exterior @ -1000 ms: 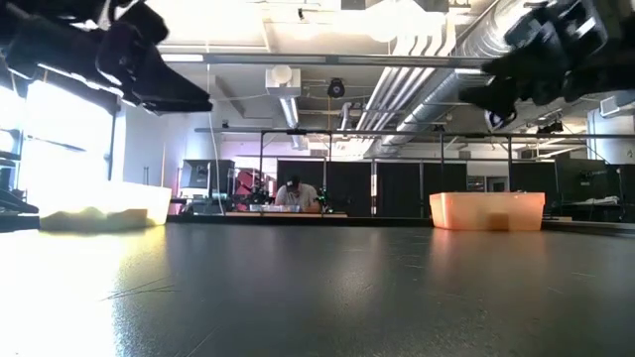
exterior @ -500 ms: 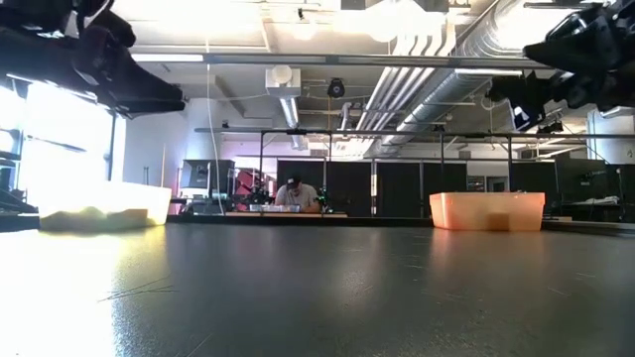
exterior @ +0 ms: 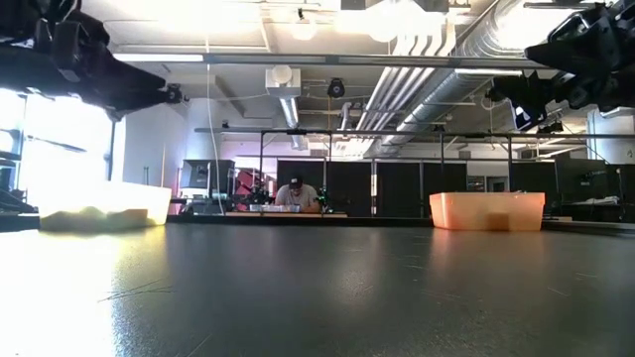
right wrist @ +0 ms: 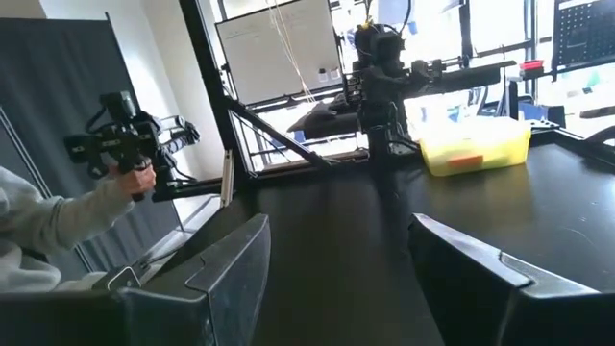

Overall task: Sort blocks by size
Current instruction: Return to Home Position

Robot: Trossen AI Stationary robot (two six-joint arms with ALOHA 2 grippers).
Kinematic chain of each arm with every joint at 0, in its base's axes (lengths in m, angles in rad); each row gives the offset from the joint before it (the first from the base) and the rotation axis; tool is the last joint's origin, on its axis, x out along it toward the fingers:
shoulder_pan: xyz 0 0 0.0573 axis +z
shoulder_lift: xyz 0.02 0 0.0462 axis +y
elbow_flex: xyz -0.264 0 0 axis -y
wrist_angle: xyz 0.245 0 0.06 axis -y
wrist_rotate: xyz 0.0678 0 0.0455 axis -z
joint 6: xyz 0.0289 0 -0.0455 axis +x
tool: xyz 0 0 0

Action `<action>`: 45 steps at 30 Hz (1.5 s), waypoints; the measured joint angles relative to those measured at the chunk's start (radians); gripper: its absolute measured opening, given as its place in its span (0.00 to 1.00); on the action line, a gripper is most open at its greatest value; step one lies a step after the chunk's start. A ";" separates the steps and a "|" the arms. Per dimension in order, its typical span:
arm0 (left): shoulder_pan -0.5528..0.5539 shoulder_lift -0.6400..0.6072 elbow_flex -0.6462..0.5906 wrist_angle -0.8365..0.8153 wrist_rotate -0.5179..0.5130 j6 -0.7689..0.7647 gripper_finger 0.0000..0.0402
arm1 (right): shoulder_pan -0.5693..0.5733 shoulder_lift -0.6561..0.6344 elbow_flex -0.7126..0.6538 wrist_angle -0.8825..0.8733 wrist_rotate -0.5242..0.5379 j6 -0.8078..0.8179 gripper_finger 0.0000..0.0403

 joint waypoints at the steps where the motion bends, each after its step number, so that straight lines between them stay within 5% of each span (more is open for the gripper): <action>1: 0.005 0.007 -0.001 0.004 0.001 -0.004 0.53 | 0.003 0.001 0.000 0.000 0.003 0.000 0.60; 18: -0.020 -0.001 -0.071 0.147 0.157 -0.052 0.53 | 0.090 0.008 0.000 -0.063 0.147 0.009 0.57; 25: -0.128 -0.001 -0.071 0.155 0.112 -0.067 0.49 | 0.207 0.008 -0.001 -0.057 0.282 0.029 0.41; 32: -0.230 0.014 -0.071 0.152 0.074 -0.041 0.27 | 0.304 0.008 -0.001 -0.057 0.343 -0.040 0.20; 38: -0.229 0.039 -0.070 0.154 0.071 0.027 0.03 | 0.221 0.007 -0.001 -0.134 0.298 -0.095 0.08; 45: -0.159 0.040 -0.070 0.121 0.122 0.039 0.01 | 0.032 0.006 -0.001 -0.186 0.174 -0.114 0.03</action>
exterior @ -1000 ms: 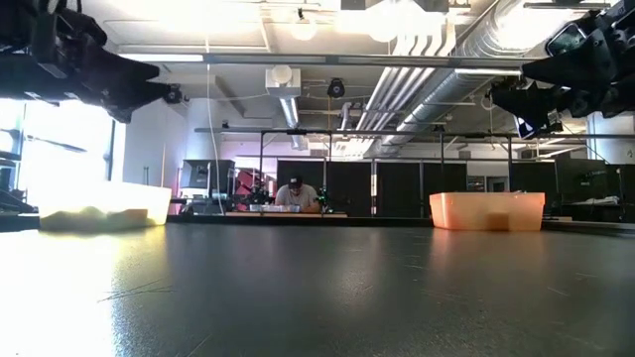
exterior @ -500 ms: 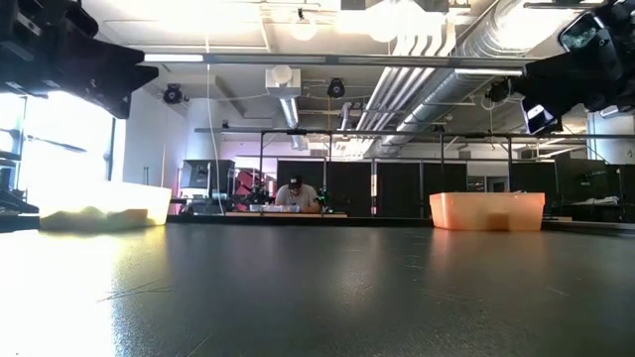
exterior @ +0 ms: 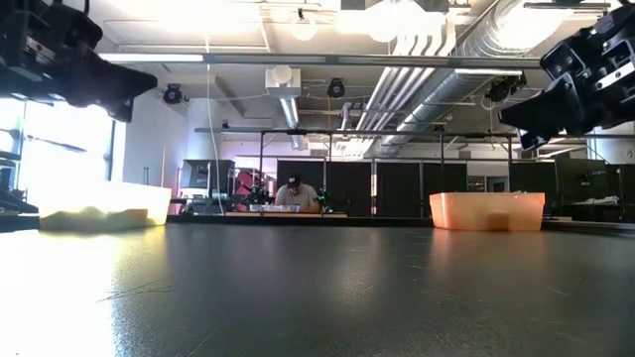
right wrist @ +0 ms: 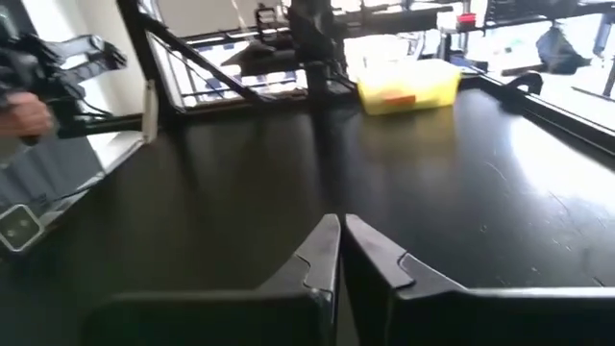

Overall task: Sort blocks by size
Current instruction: Return to Home Position

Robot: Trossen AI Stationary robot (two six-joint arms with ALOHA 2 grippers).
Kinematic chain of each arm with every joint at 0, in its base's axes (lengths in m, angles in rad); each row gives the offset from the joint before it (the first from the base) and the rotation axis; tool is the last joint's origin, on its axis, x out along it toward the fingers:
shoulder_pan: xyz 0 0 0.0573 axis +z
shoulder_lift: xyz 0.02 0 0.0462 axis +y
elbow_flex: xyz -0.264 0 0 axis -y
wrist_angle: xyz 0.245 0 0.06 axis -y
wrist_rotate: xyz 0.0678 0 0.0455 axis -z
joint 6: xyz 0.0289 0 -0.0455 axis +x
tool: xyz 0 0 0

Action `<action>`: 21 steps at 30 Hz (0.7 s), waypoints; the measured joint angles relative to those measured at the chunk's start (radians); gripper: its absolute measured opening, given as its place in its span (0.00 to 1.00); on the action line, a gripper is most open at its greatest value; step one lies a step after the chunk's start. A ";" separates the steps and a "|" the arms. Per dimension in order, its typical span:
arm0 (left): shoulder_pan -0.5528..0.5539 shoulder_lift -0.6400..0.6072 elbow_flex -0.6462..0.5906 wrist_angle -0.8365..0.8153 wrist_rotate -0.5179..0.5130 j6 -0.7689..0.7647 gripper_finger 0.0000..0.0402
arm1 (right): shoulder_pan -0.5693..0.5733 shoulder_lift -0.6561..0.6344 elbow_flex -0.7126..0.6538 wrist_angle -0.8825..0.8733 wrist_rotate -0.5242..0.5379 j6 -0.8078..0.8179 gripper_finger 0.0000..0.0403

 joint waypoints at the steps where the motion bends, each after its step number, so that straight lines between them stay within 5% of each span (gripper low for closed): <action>1: 0.014 0.000 0.000 -0.013 0.008 0.000 0.00 | -0.028 -0.002 0.000 0.006 -0.036 -0.001 0.02; 10: 0.099 0.000 0.000 -0.025 0.069 0.066 0.00 | -0.164 -0.021 0.000 0.067 -0.169 0.026 0.01; 15: 0.095 0.000 0.000 -0.024 0.072 0.041 0.00 | -0.167 -0.067 0.000 0.068 -0.343 0.026 0.01; 21: 0.095 0.000 0.000 -0.020 0.090 0.034 0.00 | -0.229 -0.181 0.008 0.024 -0.346 0.006 0.01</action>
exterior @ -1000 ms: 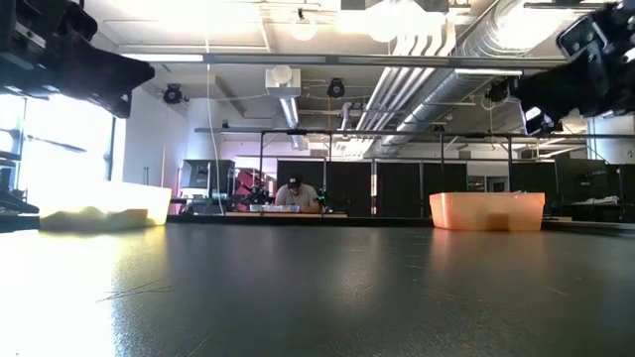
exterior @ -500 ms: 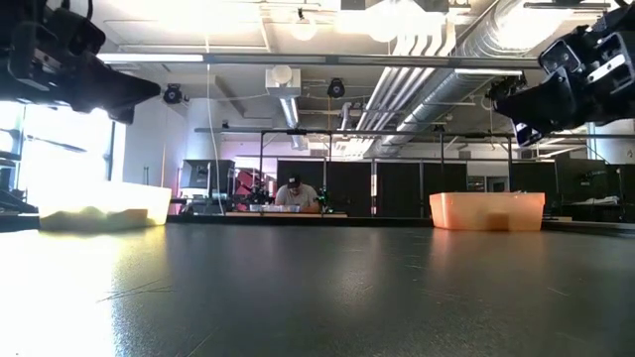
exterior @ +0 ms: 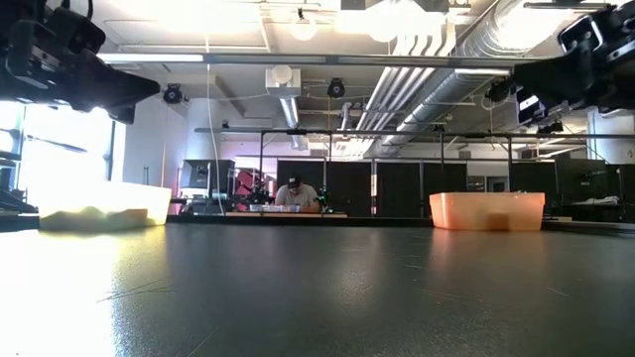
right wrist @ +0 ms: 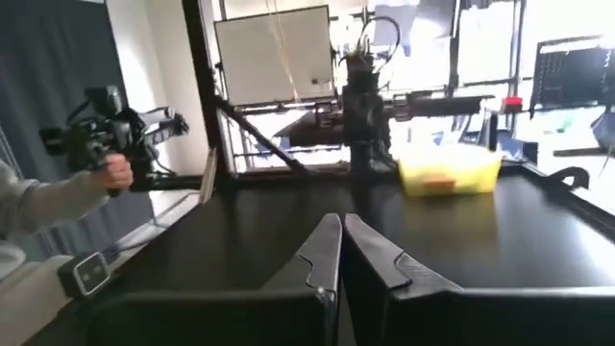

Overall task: Sort blocks by size
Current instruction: Return to Home Position

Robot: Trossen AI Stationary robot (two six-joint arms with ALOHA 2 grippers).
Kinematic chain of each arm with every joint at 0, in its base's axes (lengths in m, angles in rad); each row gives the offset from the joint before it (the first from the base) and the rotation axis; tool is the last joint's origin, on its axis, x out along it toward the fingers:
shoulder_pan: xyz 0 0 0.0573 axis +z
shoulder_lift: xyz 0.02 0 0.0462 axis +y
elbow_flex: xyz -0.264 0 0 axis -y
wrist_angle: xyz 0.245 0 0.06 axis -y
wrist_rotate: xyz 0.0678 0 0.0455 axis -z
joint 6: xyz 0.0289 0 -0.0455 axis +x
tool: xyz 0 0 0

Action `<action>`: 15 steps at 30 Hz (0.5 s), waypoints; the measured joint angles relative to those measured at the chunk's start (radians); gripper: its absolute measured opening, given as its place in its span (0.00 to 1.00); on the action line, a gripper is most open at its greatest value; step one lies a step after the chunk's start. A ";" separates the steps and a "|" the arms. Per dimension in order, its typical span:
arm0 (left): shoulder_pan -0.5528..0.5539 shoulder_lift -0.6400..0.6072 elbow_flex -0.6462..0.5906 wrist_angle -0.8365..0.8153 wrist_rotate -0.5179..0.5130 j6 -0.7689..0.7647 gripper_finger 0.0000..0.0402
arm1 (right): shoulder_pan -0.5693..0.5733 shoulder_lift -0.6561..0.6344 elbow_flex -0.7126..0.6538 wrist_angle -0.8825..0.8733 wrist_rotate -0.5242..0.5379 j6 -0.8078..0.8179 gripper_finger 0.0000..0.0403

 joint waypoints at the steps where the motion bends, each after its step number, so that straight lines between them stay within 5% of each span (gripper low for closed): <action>1: 0.000 0.000 0.000 0.000 0.001 0.000 0.00 | -0.014 0.001 0.000 -0.007 -0.001 0.001 0.01; 9: 0.000 0.006 0.000 0.000 0.000 0.004 0.00 | -0.037 0.037 -0.006 0.007 -0.021 0.017 0.01; 15: 0.000 0.007 0.000 0.000 0.000 0.000 0.00 | 0.021 0.039 -0.007 0.009 0.093 0.030 0.01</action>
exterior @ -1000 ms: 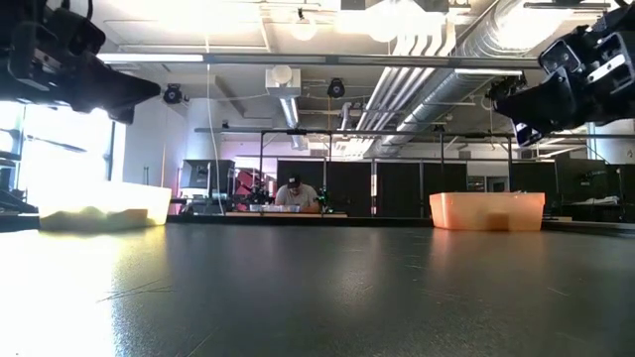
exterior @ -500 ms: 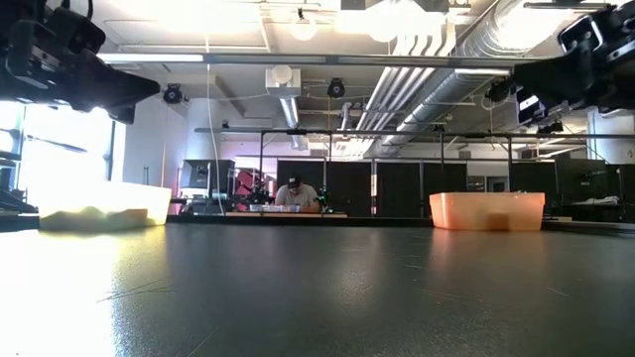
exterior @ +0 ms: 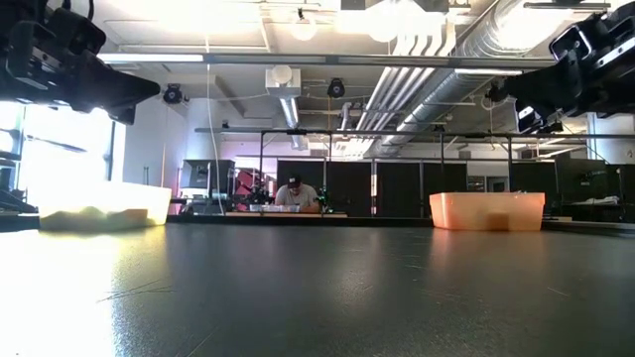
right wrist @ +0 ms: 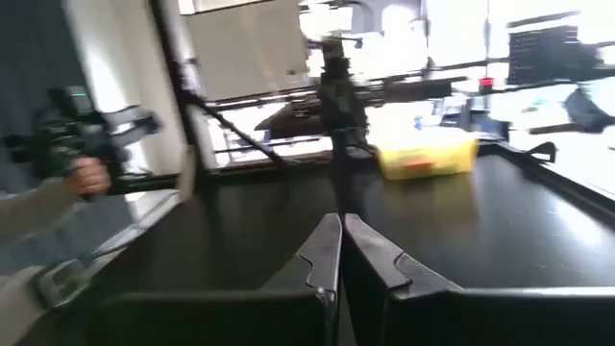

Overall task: Sort blocks by size
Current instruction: Return to Home Position

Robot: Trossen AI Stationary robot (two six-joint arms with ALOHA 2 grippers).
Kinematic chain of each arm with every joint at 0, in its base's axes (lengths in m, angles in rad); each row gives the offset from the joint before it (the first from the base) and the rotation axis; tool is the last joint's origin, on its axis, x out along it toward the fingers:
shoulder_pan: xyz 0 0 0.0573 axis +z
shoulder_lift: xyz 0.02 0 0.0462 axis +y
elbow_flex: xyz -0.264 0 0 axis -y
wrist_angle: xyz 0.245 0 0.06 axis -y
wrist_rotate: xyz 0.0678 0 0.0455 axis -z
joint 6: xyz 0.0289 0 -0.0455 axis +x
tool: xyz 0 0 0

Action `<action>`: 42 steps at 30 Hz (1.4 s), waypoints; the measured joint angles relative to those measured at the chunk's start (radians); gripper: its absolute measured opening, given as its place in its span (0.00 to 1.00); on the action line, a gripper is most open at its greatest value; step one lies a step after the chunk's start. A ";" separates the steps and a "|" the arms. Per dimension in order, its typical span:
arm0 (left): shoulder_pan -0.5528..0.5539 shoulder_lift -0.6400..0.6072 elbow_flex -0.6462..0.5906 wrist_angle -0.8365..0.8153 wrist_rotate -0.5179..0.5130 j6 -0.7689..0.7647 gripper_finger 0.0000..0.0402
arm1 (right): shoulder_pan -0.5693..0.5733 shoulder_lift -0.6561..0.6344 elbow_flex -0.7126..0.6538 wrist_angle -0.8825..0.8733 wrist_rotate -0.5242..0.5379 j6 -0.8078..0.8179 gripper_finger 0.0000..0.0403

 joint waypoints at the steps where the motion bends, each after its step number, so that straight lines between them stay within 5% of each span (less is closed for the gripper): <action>1: 0.000 0.000 0.000 0.000 0.000 0.000 0.00 | 0.012 0.000 0.000 -0.005 0.041 -0.002 0.01; 6: 0.000 0.000 0.000 -0.003 -0.016 0.008 0.00 | 0.063 0.005 0.000 -0.015 0.137 -0.014 0.01; 42: -0.057 0.002 0.000 -0.013 -0.074 -0.085 0.00 | 0.070 0.013 0.000 -0.014 0.144 -0.011 0.01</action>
